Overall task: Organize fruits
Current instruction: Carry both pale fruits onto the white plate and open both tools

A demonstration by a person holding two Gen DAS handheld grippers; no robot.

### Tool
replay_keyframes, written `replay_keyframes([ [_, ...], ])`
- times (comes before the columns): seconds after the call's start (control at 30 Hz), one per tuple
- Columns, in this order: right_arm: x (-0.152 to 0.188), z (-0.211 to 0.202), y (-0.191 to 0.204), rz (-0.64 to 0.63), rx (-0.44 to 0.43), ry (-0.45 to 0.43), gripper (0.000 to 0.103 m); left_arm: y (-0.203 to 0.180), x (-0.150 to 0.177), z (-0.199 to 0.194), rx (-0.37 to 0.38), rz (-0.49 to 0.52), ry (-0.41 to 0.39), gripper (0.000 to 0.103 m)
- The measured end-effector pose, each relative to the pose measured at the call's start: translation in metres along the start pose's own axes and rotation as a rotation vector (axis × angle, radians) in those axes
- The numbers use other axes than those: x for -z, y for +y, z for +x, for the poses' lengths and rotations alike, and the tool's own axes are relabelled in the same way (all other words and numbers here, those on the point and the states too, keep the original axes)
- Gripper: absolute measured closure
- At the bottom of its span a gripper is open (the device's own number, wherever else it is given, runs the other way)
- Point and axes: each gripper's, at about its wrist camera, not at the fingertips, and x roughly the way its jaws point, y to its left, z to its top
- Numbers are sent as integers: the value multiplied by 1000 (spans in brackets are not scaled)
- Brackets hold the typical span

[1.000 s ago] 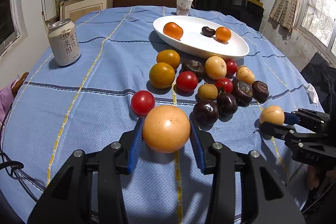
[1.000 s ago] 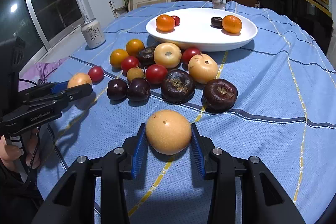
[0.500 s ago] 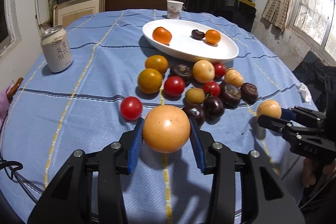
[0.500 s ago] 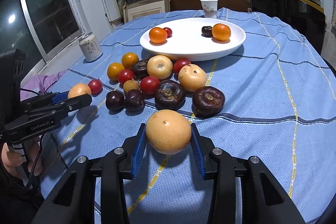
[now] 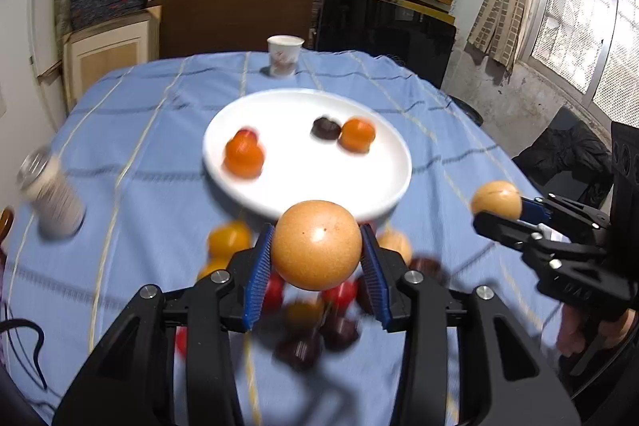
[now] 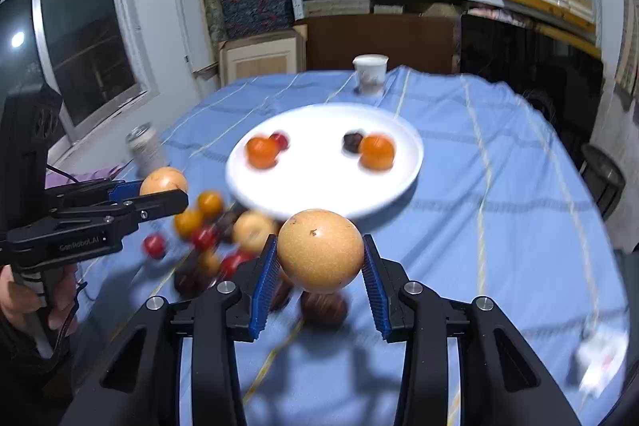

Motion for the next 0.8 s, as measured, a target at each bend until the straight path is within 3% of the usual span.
replay_keyframes([
  [0.23, -41, 69, -23, 2, 32, 42, 62, 6, -65, 83, 7, -50, 71, 61],
  [0.37, -52, 103, -26, -4, 37, 61, 59, 10, -77, 128, -21, -53, 134, 61],
  [0.4, -53, 106, -27, -4, 37, 62, 55, 11, -78, 134, -25, -59, 148, 55],
  [0.43, -54, 106, -27, -4, 49, 55, 44, 15, -78, 135, -22, -73, 147, 51],
  [0.5, -53, 100, -26, -15, 72, 26, 42, 20, -76, 123, -32, -87, 100, 36],
  [0.57, -50, 94, -25, -24, 62, 18, 42, 23, -76, 107, -46, -91, 57, 28],
  [0.67, -40, 82, -24, -10, 53, 30, 42, 27, -66, 79, -16, -112, 35, 28],
  [0.8, -15, 57, -17, -16, 37, 57, 42, 22, -32, 38, -11, -69, 17, 22],
])
